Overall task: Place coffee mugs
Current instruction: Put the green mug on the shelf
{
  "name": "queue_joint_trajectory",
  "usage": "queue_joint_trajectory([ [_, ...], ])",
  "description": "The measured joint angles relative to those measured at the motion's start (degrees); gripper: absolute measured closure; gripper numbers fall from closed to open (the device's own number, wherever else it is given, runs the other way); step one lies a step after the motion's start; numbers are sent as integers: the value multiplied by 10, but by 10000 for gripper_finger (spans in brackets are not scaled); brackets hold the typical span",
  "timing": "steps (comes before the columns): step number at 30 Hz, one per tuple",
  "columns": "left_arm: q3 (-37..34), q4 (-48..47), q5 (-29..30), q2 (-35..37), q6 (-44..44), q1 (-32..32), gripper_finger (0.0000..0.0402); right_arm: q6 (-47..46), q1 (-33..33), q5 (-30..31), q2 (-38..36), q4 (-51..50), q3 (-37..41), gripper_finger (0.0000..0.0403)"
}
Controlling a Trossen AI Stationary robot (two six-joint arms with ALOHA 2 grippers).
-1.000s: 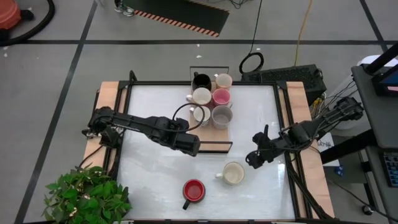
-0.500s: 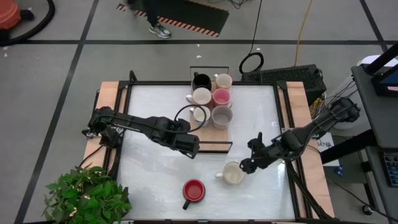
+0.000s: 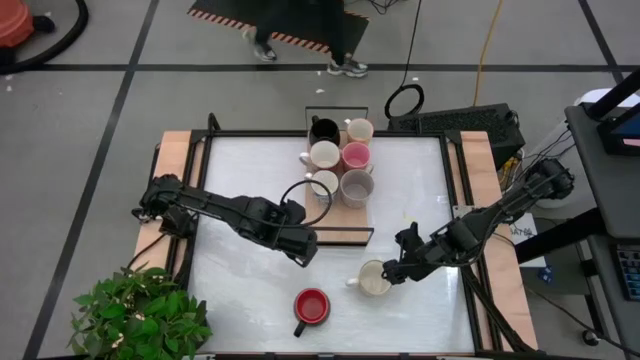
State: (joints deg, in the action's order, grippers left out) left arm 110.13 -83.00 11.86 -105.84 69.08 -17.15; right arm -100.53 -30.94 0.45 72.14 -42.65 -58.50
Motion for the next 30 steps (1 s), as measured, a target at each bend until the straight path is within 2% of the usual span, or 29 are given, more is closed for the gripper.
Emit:
queue_joint_trajectory([
  [4,0,0,0,0,-6,1,284,-6,0,14,15,1,0,106],
  [12,0,0,0,0,3,1,284,24,0,-6,64,-13,0,108],
  [17,0,0,0,0,5,1,284,56,2,-6,84,-29,0,136],
  [22,0,0,0,0,5,1,284,94,9,-7,93,-30,0,209],
  [30,0,0,1,0,16,1,284,144,10,-8,89,-40,0,379],
])
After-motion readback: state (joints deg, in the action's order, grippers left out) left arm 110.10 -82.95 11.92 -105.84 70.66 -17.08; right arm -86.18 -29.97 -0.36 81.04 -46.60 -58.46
